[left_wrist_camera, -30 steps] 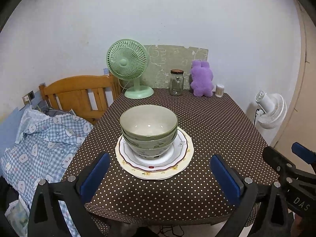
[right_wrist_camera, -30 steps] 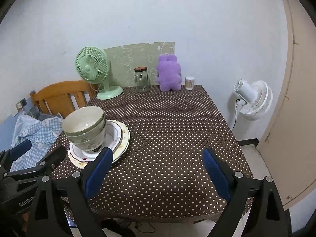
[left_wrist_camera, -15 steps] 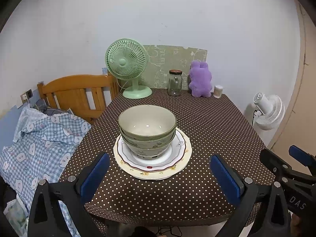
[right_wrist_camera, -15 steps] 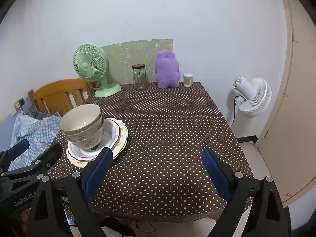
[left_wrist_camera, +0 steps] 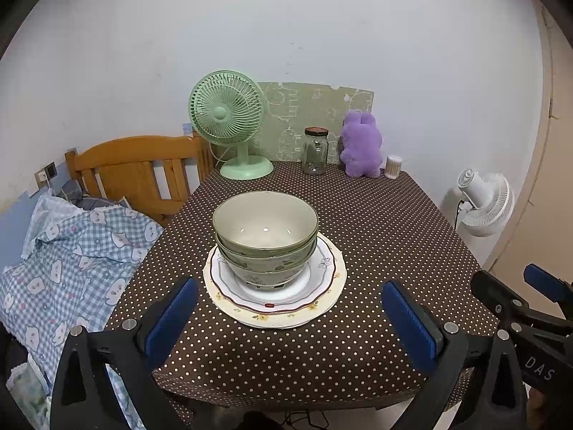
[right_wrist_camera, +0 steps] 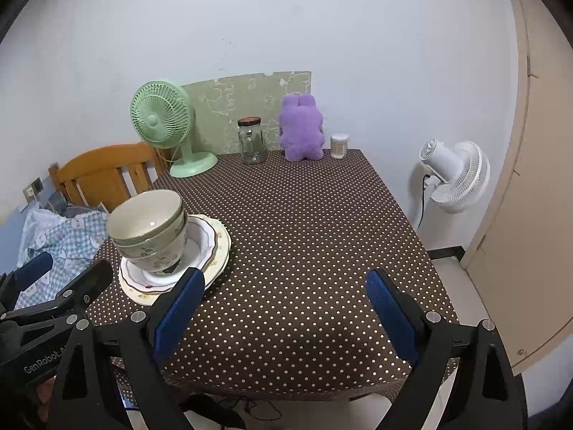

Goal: Organize plates and bowls

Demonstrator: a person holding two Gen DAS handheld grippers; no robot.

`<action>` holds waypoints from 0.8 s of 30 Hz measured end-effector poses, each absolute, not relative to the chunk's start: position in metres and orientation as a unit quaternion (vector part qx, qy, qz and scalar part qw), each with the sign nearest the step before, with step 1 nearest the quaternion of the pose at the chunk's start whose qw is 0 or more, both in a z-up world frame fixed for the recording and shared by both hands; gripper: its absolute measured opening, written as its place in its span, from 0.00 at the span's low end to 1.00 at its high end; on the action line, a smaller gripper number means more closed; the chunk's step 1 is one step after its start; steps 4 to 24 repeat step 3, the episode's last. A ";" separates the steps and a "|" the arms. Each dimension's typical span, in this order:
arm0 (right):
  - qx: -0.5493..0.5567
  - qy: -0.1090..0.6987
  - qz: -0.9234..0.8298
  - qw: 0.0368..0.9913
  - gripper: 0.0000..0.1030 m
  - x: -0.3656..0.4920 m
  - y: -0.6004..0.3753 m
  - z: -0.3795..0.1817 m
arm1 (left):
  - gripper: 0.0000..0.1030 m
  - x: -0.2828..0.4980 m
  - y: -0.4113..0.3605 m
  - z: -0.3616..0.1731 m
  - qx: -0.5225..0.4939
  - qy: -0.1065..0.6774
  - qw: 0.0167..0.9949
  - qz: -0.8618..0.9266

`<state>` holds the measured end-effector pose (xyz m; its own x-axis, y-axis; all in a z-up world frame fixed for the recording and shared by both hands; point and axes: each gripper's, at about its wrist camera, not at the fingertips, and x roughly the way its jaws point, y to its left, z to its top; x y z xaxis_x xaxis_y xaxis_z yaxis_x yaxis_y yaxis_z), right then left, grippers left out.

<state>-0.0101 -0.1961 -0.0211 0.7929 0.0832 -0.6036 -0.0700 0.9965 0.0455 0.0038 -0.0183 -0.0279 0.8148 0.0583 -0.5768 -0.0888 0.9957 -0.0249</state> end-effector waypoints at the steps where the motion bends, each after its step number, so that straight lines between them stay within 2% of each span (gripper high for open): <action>1: 0.010 0.319 0.040 0.947 0.91 -0.010 -0.196 -0.021 | 1.00 0.004 -0.019 -0.028 -0.026 0.302 0.952 0.039; 24: 0.010 0.320 0.040 0.947 0.91 -0.010 -0.196 -0.021 | 1.00 0.004 -0.019 -0.028 -0.026 0.302 0.952 0.039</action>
